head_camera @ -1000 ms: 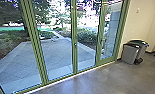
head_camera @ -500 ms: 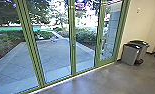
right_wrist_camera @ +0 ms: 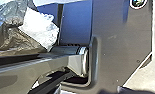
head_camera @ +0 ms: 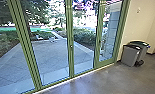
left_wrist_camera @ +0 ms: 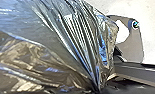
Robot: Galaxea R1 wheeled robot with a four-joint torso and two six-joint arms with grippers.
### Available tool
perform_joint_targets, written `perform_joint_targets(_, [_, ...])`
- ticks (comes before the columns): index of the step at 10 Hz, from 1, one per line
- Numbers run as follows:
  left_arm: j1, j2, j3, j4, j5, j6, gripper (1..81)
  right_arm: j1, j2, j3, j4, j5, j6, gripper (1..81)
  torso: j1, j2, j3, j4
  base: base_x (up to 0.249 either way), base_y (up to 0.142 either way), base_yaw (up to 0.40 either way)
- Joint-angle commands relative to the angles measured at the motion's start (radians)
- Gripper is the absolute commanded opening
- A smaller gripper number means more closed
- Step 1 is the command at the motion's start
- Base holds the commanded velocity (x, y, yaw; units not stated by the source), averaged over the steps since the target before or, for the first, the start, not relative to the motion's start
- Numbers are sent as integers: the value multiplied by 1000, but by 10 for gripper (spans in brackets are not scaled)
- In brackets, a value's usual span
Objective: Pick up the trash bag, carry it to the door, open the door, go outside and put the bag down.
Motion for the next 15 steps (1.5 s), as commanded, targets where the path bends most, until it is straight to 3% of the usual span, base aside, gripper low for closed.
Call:
perform_joint_targets(1, [-47,0,2,6,62,5,10,49,20,9,-15,-63,-11,811,0,0,0,0,164,-93,0])
perform_joint_targets(15, [-41,-7,2,-7,56,4,10,47,25,-2,-15,-61,-11,811,0,0,0,0,164,-88,0])
